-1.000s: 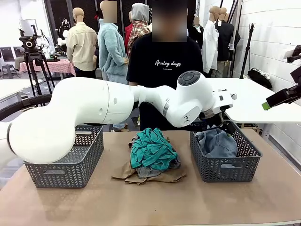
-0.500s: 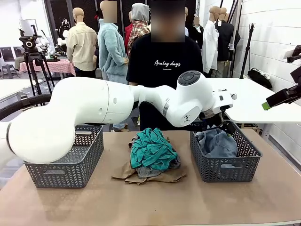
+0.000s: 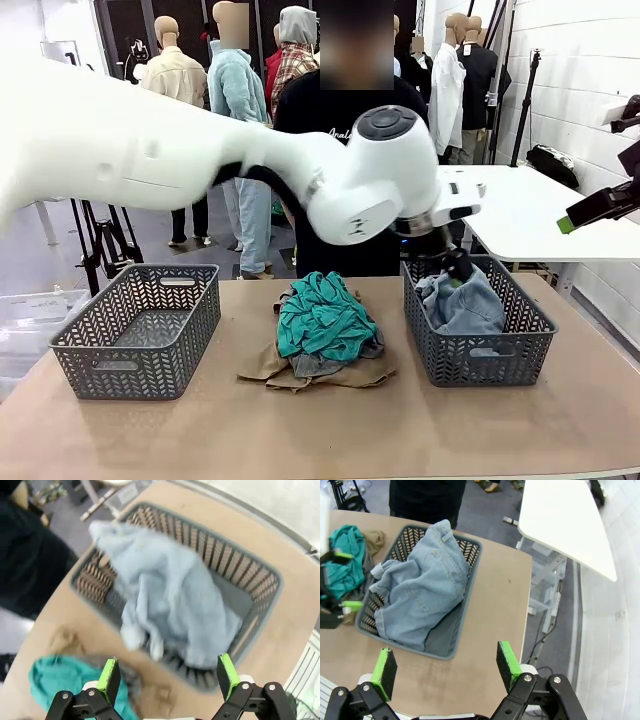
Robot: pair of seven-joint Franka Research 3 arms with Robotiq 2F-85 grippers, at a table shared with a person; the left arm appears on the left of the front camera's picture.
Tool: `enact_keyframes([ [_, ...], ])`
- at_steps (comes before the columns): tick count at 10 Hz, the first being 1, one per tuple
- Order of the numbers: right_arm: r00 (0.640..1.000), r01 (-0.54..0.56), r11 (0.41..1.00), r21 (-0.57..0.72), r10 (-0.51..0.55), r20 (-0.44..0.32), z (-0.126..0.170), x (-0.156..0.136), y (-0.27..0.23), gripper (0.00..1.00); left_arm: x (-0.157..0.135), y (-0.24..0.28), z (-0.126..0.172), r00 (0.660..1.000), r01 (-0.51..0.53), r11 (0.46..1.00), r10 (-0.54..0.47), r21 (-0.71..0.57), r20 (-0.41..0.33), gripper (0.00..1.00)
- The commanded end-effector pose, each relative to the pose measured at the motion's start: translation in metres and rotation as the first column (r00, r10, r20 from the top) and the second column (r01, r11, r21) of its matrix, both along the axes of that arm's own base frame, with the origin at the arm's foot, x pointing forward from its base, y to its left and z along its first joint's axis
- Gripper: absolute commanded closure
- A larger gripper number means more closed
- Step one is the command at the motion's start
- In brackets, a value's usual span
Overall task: Sort the tops and bottoms.
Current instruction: Lift clothes from the center of the table with your right hand.
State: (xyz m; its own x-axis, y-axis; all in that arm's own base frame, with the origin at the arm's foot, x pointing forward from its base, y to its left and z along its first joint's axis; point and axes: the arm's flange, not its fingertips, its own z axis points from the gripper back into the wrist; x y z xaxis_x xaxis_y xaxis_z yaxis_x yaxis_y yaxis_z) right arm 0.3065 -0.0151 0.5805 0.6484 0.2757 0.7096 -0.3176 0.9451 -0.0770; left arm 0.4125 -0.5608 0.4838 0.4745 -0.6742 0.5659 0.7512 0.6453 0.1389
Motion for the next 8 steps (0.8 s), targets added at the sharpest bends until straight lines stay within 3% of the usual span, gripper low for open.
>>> enact_keyframes([
  [1, 1.000, -0.010, 1.000, 0.004, 0.010, 0.006, 0.000, 0.002, 0.001, 0.00, -0.050, 0.065, 0.003, 0.987, -0.163, 0.987, 0.163, 0.007, -0.005, 0.00],
  [3, 1.000, -0.010, 1.000, 0.004, 0.010, 0.006, 0.000, 0.002, 0.001, 0.00, -0.098, 0.096, 0.020, 0.952, -0.305, 0.952, 0.304, 0.030, 0.035, 0.00],
  [5, 1.000, -0.010, 1.000, 0.004, 0.010, 0.006, 0.000, 0.002, 0.001, 0.00, -0.143, 0.104, 0.041, 0.939, -0.334, 0.942, 0.330, 0.025, 0.093, 0.00],
  [7, 1.000, -0.010, 1.000, 0.004, 0.010, 0.006, 0.000, 0.002, 0.001, 0.00, -0.188, 0.118, 0.054, 0.920, -0.393, 0.920, 0.393, -0.008, 0.000, 0.00],
  [8, 1.000, -0.010, 1.000, 0.004, 0.010, 0.006, 0.000, 0.002, 0.001, 0.00, -0.213, 0.124, 0.057, 0.899, -0.438, 0.899, 0.438, -0.024, 0.013, 0.00],
])
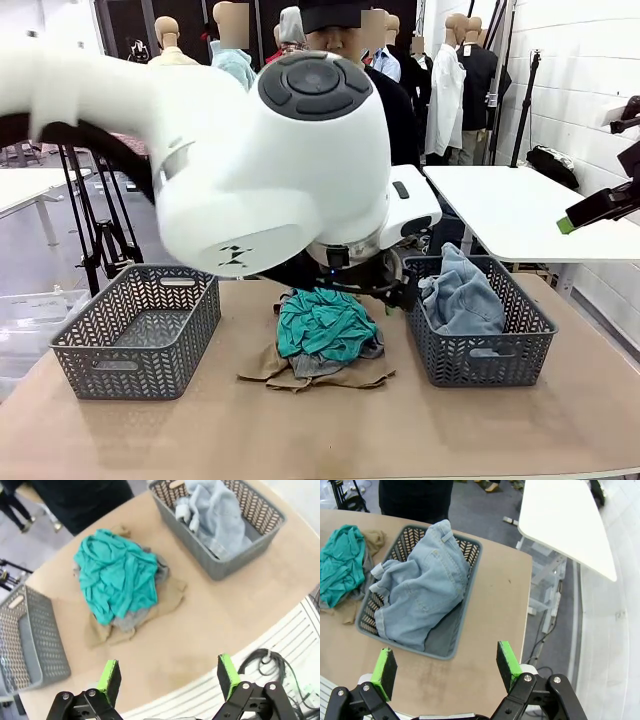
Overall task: Sort the tops and bottoms.
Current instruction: Lift clothes from the center of the table with your right hand.
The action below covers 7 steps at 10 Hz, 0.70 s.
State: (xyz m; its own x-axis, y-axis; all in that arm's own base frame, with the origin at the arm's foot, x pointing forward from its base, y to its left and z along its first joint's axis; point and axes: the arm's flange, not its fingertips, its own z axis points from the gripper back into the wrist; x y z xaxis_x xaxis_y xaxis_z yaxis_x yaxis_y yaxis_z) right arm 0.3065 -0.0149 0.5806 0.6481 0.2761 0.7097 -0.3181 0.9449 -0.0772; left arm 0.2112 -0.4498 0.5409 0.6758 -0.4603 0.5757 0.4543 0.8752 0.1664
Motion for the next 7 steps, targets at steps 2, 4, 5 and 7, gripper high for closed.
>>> enact_keyframes([
  [2, 1.000, -0.010, 1.000, 0.004, 0.010, 0.005, 0.000, 0.002, 0.001, 0.00, -0.031, 0.005, 0.000, 0.992, -0.126, 0.992, 0.127, -0.017, 0.019, 0.00],
  [4, 1.000, -0.010, 1.000, 0.004, 0.010, 0.005, 0.000, 0.002, 0.001, 0.00, -0.035, 0.006, 0.004, 0.997, -0.074, 0.997, 0.074, -0.013, 0.003, 0.00],
  [5, 1.000, -0.010, 1.000, 0.004, 0.010, 0.005, 0.000, 0.002, 0.001, 0.00, -0.035, 0.006, 0.004, 0.997, -0.074, 0.997, 0.074, -0.013, 0.003, 0.00],
  [7, 1.000, -0.010, 1.000, 0.004, 0.010, 0.005, 0.000, 0.002, 0.001, 0.00, -0.031, 0.002, 0.002, 0.995, -0.098, 0.995, 0.098, 0.003, 0.008, 0.00],
])
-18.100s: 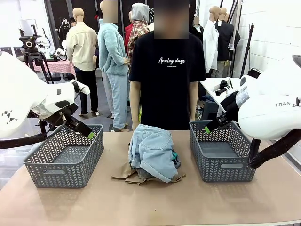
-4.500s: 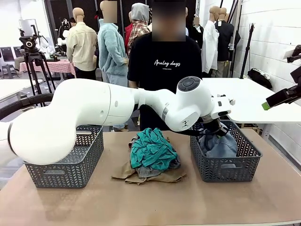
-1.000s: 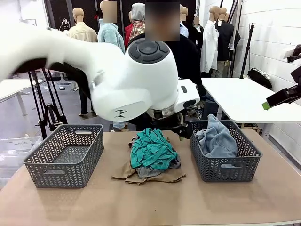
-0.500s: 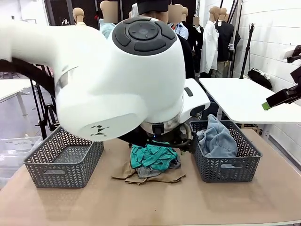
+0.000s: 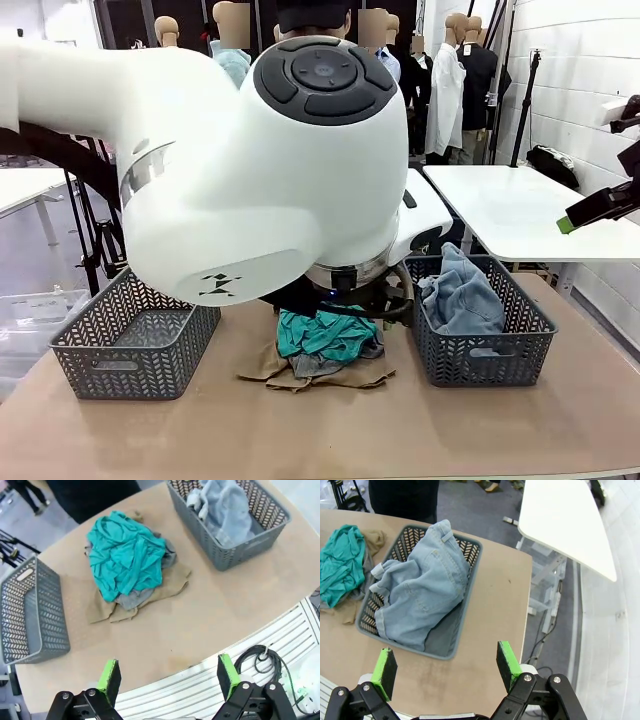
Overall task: Sort the tops and bottoms.
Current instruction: Lift clothes from the center of the table with your right hand.
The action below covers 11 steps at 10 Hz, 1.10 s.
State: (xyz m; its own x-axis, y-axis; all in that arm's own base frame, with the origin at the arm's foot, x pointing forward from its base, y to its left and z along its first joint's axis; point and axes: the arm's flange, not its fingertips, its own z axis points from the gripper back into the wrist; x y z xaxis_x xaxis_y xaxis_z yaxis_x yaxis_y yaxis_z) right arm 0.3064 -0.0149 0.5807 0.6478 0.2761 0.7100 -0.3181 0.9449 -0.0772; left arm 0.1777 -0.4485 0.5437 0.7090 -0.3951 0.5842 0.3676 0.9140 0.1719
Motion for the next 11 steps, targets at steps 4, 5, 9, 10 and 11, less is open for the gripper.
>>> enact_keyframes([
  [4, 1.000, -0.010, 1.000, 0.004, 0.010, 0.005, 0.000, 0.002, 0.001, 0.00, 0.024, 0.125, 0.046, 0.987, -0.155, 0.988, 0.154, -0.013, -0.056, 0.00],
  [5, 1.000, -0.010, 1.000, 0.004, 0.010, 0.005, 0.000, 0.002, 0.001, 0.00, 0.016, 0.158, 0.063, 0.984, -0.172, 0.985, 0.171, -0.025, -0.043, 0.00],
  [9, 1.000, 0.000, 1.000, 0.001, 0.000, 0.000, 0.000, 0.000, 0.000, 0.00, -0.016, 0.260, 0.083, 0.969, -0.243, 0.959, 0.247, -0.146, 0.011, 0.00],
  [10, 0.998, -0.051, 0.999, 0.003, 0.051, -0.037, -0.005, 0.018, 0.024, 0.00, -0.030, 0.272, 0.076, 0.964, -0.256, 0.947, 0.265, -0.192, 0.021, 0.00],
  [11, 0.991, -0.117, 0.993, -0.012, 0.116, -0.066, -0.010, 0.036, 0.054, 0.00, -0.034, 0.275, 0.066, 0.964, -0.259, 0.943, 0.267, -0.210, 0.009, 0.00],
])
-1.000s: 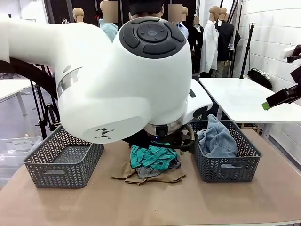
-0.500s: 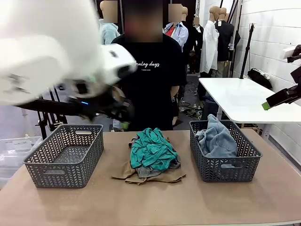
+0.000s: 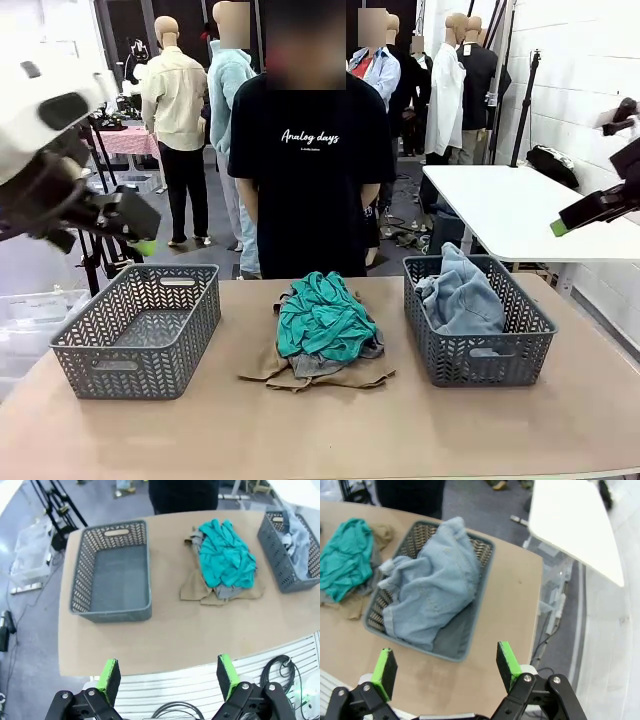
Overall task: Sort the tops and bottoms.
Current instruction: Lift clothes from the center of the table with your right hand.
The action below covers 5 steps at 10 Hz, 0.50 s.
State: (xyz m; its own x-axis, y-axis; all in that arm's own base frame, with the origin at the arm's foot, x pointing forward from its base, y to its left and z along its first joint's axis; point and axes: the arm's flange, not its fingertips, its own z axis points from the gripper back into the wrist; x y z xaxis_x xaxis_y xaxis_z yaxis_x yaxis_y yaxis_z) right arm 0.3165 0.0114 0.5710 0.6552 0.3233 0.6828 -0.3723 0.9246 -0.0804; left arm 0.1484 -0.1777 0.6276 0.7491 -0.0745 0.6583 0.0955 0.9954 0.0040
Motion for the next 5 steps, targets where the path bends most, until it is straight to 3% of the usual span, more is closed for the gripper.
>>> enact_keyframes([
  [1, 0.987, -0.150, 0.989, -0.013, 0.149, -0.068, -0.006, 0.046, 0.062, 0.00, -0.007, -0.001, -0.028, 1.000, 0.022, 0.998, -0.022, -0.058, 0.002, 0.00],
  [2, 0.973, -0.212, 0.976, -0.055, 0.205, -0.105, -0.016, 0.066, 0.101, 0.00, -0.010, -0.013, -0.043, 1.000, 0.013, 0.997, -0.014, -0.079, -0.017, 0.00],
  [3, 0.955, -0.276, 0.958, -0.074, 0.265, -0.137, -0.026, 0.082, 0.132, 0.00, -0.007, 0.003, -0.012, 1.000, -0.004, 1.000, 0.004, -0.030, -0.004, 0.00],
  [5, 0.915, -0.379, 0.921, -0.087, 0.359, -0.181, -0.046, 0.107, 0.190, 0.00, -0.007, 0.003, -0.012, 1.000, -0.004, 1.000, 0.004, -0.030, -0.004, 0.00],
])
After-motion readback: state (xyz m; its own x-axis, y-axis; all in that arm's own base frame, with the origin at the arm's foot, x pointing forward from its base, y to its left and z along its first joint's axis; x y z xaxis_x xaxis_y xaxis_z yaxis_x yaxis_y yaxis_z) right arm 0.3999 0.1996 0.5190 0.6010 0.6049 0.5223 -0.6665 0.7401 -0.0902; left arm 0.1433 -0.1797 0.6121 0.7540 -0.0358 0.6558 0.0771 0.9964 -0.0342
